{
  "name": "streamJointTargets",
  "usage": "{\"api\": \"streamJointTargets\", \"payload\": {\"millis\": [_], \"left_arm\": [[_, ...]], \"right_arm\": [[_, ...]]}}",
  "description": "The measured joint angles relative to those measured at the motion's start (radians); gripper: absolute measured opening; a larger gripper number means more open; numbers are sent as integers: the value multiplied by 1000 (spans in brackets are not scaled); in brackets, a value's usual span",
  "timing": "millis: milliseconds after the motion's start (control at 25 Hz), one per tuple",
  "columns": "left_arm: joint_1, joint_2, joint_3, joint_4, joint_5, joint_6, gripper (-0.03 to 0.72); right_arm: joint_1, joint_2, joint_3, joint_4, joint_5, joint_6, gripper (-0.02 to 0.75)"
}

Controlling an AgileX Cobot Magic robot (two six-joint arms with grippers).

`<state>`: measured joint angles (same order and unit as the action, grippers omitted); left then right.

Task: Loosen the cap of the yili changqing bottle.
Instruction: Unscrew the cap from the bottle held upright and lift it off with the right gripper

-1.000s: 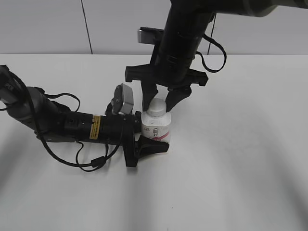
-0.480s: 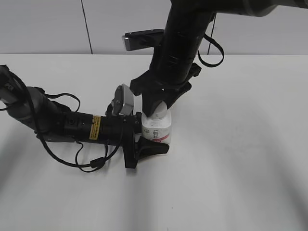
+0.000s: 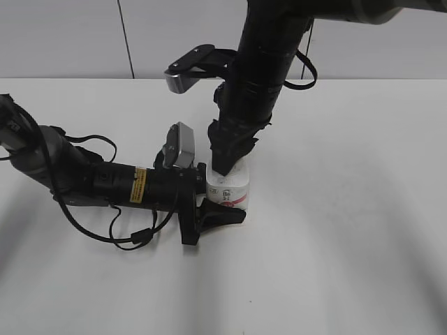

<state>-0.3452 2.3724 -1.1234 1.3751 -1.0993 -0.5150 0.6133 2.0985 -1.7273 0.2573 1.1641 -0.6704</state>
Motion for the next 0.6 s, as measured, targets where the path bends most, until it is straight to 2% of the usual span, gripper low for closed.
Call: {"api": "streamJointTargets", "payload": {"millis": [600], "left_arm": [[-2,0,0,-2,3,0,410]], "right_arm": [[1,0,-2,-24,2,-282,396]]}}
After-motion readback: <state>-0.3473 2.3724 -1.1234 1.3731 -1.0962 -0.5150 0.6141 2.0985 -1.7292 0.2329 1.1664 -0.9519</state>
